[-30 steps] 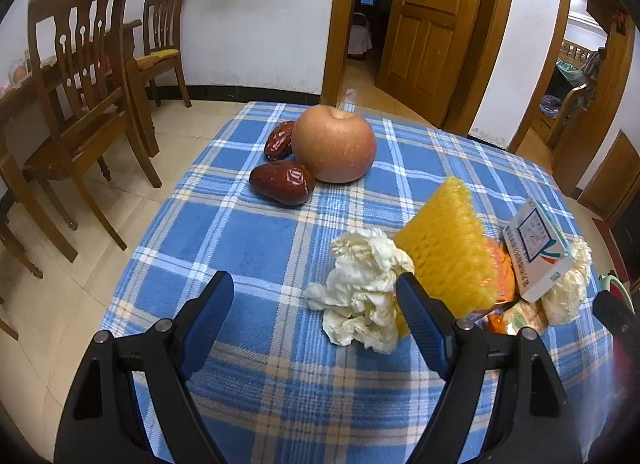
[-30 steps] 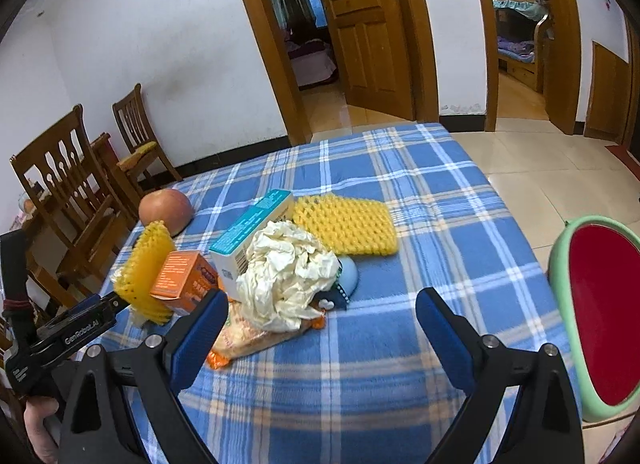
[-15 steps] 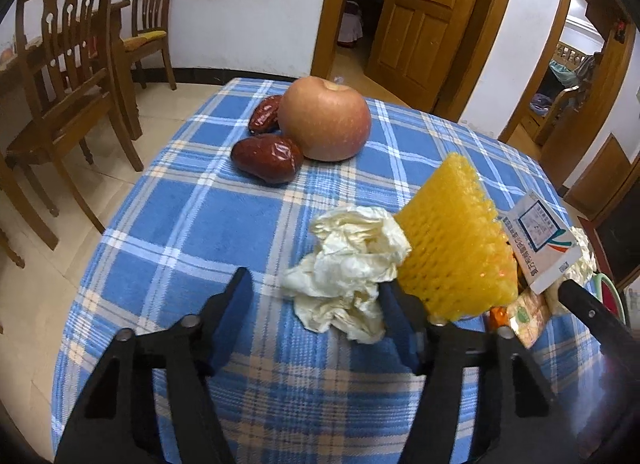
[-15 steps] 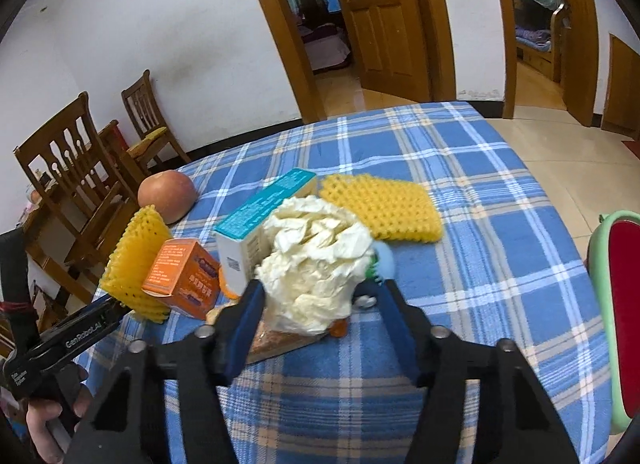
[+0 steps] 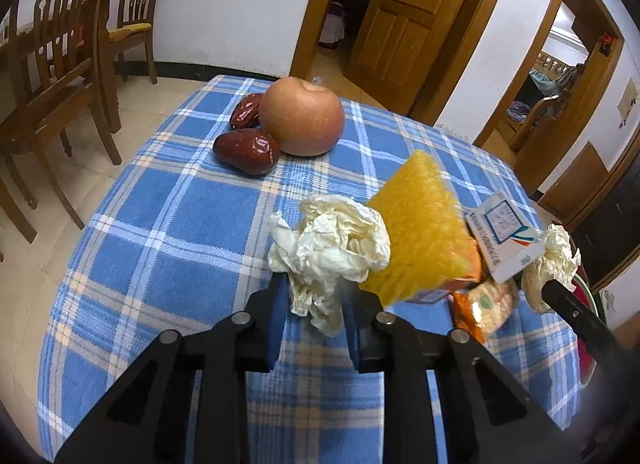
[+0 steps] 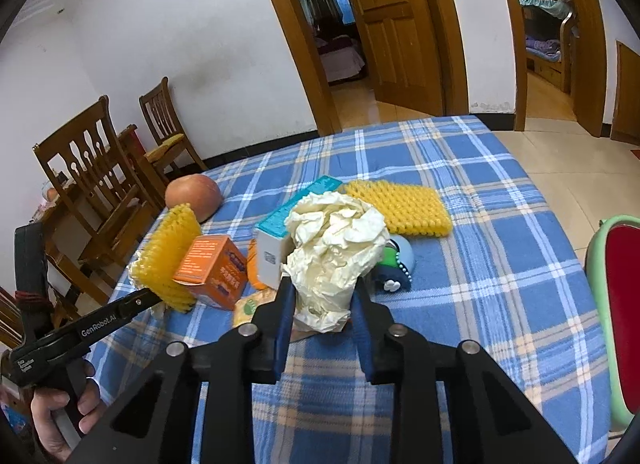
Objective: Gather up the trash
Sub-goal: 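Grasp crumpled cream paper with the left gripper while the right gripper grasps another paper, then carry both papers over the red basin and open both grippers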
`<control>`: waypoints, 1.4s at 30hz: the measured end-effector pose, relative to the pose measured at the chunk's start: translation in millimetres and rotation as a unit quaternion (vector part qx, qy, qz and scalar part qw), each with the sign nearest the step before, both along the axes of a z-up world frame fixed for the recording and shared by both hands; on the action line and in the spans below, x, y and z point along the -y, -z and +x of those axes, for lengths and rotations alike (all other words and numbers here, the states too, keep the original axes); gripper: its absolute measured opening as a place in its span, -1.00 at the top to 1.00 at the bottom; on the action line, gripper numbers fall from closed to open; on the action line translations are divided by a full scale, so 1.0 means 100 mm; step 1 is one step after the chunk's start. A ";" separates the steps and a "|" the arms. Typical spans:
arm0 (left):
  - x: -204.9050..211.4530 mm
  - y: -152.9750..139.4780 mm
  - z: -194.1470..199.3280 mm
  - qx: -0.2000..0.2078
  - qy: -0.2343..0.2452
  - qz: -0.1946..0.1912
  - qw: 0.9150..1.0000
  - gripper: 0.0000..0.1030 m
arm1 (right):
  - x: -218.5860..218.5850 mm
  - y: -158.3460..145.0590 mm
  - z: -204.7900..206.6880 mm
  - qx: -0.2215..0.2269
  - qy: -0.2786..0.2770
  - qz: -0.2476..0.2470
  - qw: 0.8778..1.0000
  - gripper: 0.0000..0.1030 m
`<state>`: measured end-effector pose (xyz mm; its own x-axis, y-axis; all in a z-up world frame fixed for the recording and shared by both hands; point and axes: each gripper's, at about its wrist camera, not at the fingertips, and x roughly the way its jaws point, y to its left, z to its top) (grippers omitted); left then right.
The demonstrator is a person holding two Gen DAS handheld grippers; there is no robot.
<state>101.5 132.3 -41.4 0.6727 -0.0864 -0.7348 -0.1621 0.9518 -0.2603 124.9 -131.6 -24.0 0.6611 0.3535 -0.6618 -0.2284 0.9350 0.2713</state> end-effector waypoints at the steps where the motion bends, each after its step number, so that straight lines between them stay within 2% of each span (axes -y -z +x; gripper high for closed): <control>1: 0.02 -0.02 -0.03 0.003 0.002 0.000 1.000 0.51 | 0.01 -0.02 -0.03 0.002 0.000 0.003 1.000 0.42; 21: 0.43 -0.42 -0.45 0.045 0.058 0.000 0.997 0.51 | 0.40 -0.28 -0.55 0.028 0.021 0.034 0.999 0.42; 42: 1.31 -0.61 -0.52 0.057 0.153 -0.003 0.987 0.51 | 1.11 -0.40 -1.05 0.051 0.097 0.050 0.993 0.42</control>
